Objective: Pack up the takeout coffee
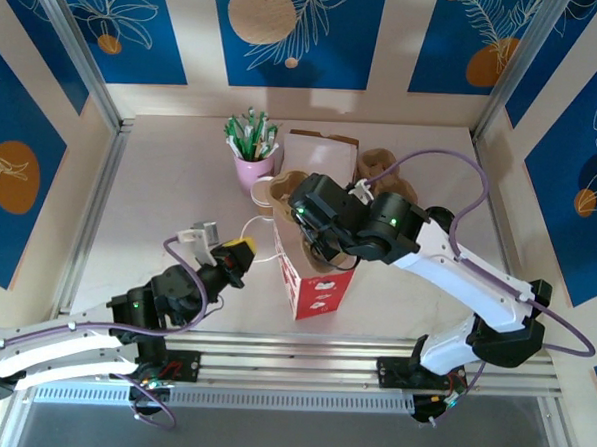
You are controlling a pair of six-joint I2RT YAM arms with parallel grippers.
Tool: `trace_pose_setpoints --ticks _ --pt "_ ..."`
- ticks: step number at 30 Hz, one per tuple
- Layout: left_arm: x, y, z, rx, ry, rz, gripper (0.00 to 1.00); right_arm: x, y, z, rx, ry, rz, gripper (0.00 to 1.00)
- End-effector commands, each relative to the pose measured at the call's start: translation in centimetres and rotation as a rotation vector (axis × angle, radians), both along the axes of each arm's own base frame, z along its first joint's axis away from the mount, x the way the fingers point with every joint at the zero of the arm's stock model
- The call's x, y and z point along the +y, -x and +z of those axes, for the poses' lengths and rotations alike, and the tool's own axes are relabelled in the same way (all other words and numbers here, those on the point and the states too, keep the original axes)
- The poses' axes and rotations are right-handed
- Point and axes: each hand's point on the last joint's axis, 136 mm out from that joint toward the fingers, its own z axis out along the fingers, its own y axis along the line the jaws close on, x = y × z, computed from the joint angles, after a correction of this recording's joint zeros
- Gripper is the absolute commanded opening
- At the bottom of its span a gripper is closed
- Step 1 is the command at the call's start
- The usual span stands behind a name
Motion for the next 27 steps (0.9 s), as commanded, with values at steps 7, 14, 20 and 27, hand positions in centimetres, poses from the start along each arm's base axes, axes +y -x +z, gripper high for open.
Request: trace_pose_setpoints --ticks 7,14,20,27 --pt "0.3 0.4 1.1 -0.053 0.019 0.009 0.00 -1.6 0.2 -2.8 0.063 0.105 -0.076 0.39" --pt "0.0 0.7 1.1 -0.064 0.013 0.005 0.00 -1.4 -0.2 -4.8 0.117 0.130 -0.091 0.39" --pt "0.2 0.8 1.0 -0.070 0.010 0.013 0.00 -2.3 -0.4 -5.7 0.129 0.142 -0.123 0.39" --pt "0.0 1.0 0.9 -0.071 0.001 0.009 0.00 -2.0 -0.6 -7.2 0.167 0.163 -0.124 0.40"
